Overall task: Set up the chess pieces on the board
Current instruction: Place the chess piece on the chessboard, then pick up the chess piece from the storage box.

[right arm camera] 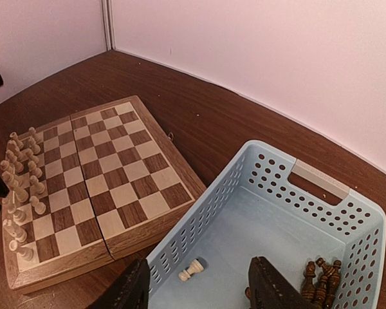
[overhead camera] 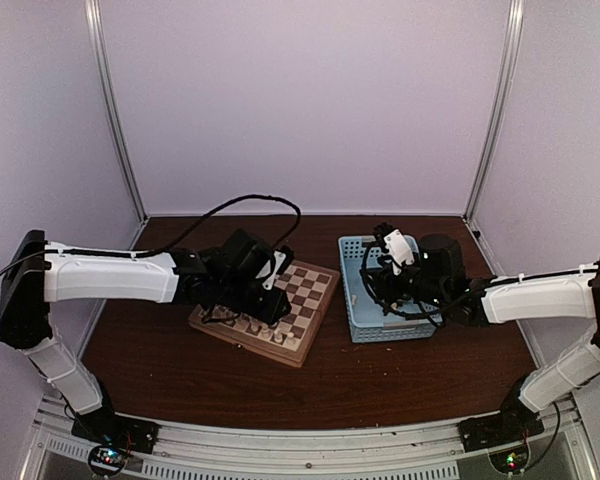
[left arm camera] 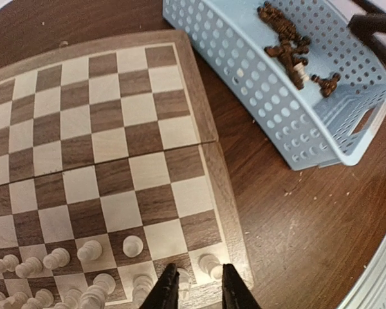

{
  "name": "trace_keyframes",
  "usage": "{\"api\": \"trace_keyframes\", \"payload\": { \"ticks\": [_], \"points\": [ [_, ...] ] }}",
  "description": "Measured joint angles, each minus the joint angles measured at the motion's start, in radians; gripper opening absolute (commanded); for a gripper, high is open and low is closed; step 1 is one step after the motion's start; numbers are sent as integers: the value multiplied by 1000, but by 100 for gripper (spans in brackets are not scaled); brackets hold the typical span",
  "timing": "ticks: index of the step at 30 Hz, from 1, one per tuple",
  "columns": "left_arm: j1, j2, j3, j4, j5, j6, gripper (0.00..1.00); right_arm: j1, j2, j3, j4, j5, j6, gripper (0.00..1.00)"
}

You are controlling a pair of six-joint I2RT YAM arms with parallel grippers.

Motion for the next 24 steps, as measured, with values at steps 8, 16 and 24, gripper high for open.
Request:
{"api": "trace_keyframes", "payload": {
  "ticks": [8, 16, 24],
  "points": [
    [0, -107, 56, -13, -27, 31, 28, -5, -13, 93, -196, 19, 61, 54],
    [0, -228, 38, -18, -60, 47, 30, -24, -44, 282, -520, 44, 144, 42],
    [0, -291, -13, -11, -100, 71, 32, -112, 52, 480, -848, -13, 182, 25]
  ]
}}
